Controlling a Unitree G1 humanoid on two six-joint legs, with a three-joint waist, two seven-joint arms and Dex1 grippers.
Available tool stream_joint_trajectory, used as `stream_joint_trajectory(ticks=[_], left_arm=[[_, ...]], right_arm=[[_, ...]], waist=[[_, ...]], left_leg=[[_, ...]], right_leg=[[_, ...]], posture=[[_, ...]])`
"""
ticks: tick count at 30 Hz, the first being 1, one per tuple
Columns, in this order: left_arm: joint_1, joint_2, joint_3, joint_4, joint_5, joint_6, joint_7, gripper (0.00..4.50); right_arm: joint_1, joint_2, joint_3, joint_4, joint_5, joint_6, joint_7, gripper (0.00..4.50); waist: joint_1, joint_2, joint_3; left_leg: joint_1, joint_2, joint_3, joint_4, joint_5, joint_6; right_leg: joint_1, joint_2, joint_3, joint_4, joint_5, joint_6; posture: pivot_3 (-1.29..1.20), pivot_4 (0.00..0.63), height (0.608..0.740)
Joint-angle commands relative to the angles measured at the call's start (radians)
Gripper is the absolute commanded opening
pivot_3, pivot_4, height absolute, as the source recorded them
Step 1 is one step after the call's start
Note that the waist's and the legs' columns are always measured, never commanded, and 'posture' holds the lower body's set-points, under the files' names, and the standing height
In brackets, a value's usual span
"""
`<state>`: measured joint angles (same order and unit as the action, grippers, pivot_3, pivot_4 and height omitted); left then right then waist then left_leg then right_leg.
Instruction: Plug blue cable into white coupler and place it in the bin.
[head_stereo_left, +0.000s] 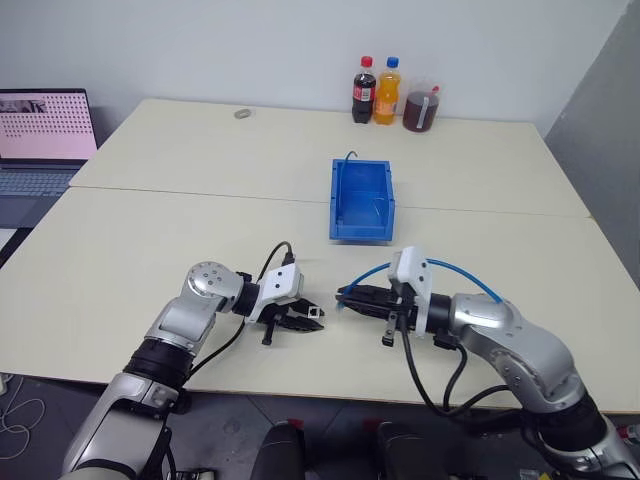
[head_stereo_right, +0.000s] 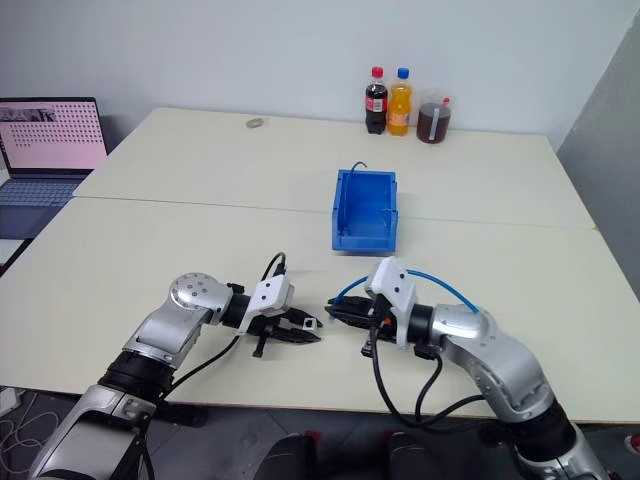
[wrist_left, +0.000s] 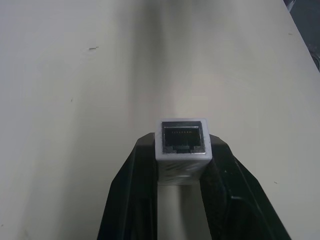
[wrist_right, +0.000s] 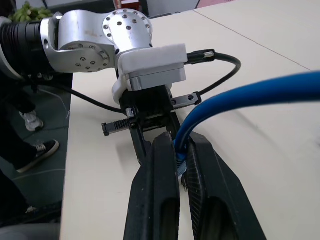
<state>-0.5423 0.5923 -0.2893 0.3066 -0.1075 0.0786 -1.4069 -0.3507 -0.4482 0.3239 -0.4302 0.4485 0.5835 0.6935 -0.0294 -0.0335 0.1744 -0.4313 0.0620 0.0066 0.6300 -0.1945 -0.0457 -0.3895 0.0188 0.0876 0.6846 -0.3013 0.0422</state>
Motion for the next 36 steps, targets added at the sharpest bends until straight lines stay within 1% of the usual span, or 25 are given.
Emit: stream_joint_trajectory(ticks=[1, 5, 7, 14, 23, 26, 29, 36], left_arm=[[-0.003, -0.009, -0.03, 0.004, 0.029, -0.012, 0.006, 0.79], [-0.008, -0.007, -0.032, 0.009, 0.029, -0.013, 0.004, 0.79], [-0.007, -0.004, -0.033, 0.01, 0.03, -0.013, 0.003, 0.79], [-0.013, -0.003, -0.037, 0.023, 0.037, -0.018, 0.001, 0.79], [-0.034, -0.02, -0.041, 0.049, 0.043, -0.015, 0.014, 0.78], [-0.039, -0.025, -0.04, 0.058, 0.047, -0.015, 0.023, 0.78], [-0.042, -0.032, -0.039, 0.064, 0.051, -0.014, 0.034, 0.78], [-0.033, -0.047, -0.036, 0.065, 0.064, -0.023, 0.052, 0.78]], right_arm=[[-0.035, 0.029, 0.043, 0.055, -0.062, -0.079, 0.031, 0.0], [-0.049, 0.056, 0.065, 0.112, -0.106, -0.108, 0.042, 0.0], [-0.05, 0.078, 0.078, 0.127, -0.127, -0.112, 0.031, 0.0], [-0.05, 0.126, 0.105, 0.163, -0.206, -0.123, 0.005, 0.0], [-0.047, 0.104, 0.138, 0.178, -0.279, -0.122, 0.029, 0.0], [-0.044, 0.1, 0.146, 0.171, -0.29, -0.116, 0.037, 0.0], [-0.045, 0.096, 0.162, 0.171, -0.31, -0.117, 0.039, 0.0], [-0.079, 0.12, 0.18, 0.2, -0.353, -0.07, 0.019, 0.0]], waist=[[0.001, 0.0, 0.0], [0.003, 0.0, 0.0], [0.003, 0.0, 0.0], [0.003, 0.0, -0.001], [0.003, 0.001, -0.002], [0.003, 0.002, -0.003], [0.003, 0.003, -0.004], [0.004, 0.008, -0.01]], left_leg=[[0.0, 0.0, 0.0, 0.0, 0.0, 0.0], [0.0, 0.0, 0.0, 0.0, 0.0, 0.0], [0.0, 0.0, 0.0, 0.0, 0.0, 0.0], [0.0, 0.0, 0.0, 0.0, 0.0, 0.0], [0.001, -0.001, -0.001, 0.001, 0.0, 0.0], [0.002, -0.001, -0.001, 0.002, 0.0, 0.0], [0.003, -0.001, 0.0, 0.002, 0.0, 0.001], [0.006, -0.002, 0.0, 0.002, 0.001, 0.001]], right_leg=[[0.0, 0.0, 0.0, 0.0, 0.0, 0.0], [0.0, -0.001, 0.0, 0.0, 0.0, -0.001], [0.0, -0.001, 0.0, 0.0, 0.002, -0.004], [0.0, 0.0, -0.001, 0.0, 0.002, -0.004], [0.001, 0.0, -0.001, 0.003, 0.002, -0.003], [0.001, -0.001, -0.001, 0.004, 0.0, 0.0], [0.002, -0.001, 0.0, 0.005, 0.0, 0.0], [0.004, -0.001, 0.0, 0.005, 0.0, 0.001]], posture=[[0.0, 0.15, 0.74], [0.0, 0.15, 0.74], [0.0, 0.15, 0.74], [0.0, 0.15, 0.74], [0.0, 0.15, 0.74], [0.0, 0.15, 0.74], [0.0, 0.15, 0.74], [0.0, 0.15, 0.74]])
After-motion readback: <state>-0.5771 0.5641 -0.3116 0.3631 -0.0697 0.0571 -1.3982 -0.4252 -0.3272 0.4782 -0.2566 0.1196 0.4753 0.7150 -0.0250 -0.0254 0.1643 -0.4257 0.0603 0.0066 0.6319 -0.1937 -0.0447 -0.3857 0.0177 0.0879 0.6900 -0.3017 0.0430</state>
